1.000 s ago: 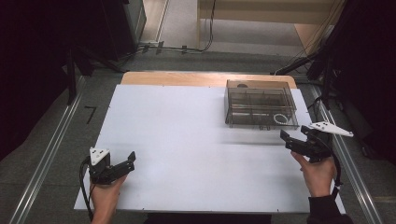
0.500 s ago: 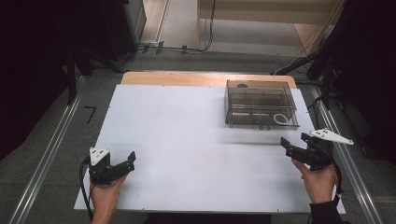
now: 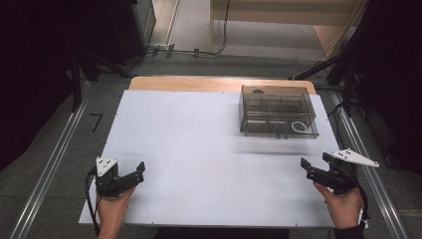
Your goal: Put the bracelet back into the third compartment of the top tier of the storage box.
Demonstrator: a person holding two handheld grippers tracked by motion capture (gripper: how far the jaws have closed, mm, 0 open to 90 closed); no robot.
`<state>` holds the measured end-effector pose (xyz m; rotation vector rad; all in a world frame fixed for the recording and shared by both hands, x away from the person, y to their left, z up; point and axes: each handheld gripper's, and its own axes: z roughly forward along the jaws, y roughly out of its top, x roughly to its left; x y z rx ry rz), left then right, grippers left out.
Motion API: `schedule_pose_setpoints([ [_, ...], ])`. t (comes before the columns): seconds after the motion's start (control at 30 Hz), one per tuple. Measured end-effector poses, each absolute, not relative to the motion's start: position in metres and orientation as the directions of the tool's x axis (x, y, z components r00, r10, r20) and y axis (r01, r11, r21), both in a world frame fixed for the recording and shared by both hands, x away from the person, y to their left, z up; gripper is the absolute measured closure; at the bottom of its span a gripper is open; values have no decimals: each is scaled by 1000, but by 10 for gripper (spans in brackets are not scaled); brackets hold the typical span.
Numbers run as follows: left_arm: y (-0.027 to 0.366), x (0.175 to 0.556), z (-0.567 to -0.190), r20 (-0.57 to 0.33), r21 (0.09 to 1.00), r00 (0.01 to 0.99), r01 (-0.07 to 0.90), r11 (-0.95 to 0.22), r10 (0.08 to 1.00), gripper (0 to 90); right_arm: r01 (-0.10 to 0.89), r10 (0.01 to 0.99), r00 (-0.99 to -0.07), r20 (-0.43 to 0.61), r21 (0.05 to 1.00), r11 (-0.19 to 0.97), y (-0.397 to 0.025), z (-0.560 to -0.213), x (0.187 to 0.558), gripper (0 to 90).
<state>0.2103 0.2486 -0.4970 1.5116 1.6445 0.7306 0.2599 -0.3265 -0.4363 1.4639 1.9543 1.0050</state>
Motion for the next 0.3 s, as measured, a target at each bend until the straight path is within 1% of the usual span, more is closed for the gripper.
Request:
schedule_pose_setpoints([
  [0.3, 249, 210, -498, -156, 826, -1, 548, 131, 988, 71, 598, 951, -307, 33, 784, 166, -330, -441, 248, 188],
])
